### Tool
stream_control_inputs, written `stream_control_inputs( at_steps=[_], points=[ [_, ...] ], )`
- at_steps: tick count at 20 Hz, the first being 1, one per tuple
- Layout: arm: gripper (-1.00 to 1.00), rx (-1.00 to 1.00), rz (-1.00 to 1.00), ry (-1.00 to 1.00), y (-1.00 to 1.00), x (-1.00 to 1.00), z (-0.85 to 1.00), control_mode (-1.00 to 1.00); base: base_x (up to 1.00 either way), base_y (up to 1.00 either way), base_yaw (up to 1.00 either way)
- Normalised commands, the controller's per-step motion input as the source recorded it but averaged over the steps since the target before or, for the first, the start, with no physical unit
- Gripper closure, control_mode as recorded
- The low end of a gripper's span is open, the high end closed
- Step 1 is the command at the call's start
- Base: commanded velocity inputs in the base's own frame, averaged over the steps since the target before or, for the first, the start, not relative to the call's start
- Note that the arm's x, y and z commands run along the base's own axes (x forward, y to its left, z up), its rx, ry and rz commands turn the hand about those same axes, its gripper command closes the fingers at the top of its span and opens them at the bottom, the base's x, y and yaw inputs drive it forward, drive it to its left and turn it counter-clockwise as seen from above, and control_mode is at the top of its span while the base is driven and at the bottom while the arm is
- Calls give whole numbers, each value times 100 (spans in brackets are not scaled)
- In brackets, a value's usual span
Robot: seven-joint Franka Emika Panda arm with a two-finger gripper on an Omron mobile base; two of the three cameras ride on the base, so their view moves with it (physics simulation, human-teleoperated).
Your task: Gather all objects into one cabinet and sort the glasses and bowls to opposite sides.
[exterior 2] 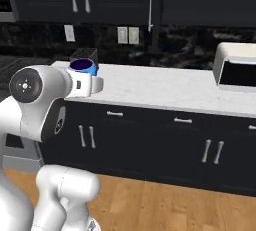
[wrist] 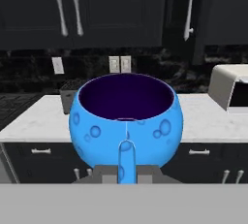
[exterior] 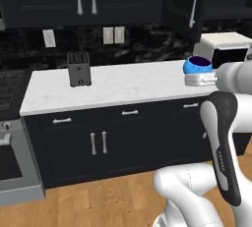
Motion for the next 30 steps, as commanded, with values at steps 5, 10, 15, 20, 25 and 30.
stream_control_inputs(
  at_steps=[5,10,15,20,25,30],
  points=[
    [100,0,0,0,0,0,0,100,0,100,0],
    [100,0,0,0,0,0,0,100,0,100,1],
    [100,0,0,0,0,0,0,100,7,100,4],
    [100,0,0,0,0,0,0,100,27,100,3],
    [100,0,0,0,0,0,0,100,48,100,2],
    [100,0,0,0,0,0,0,100,36,100,1]
  ],
)
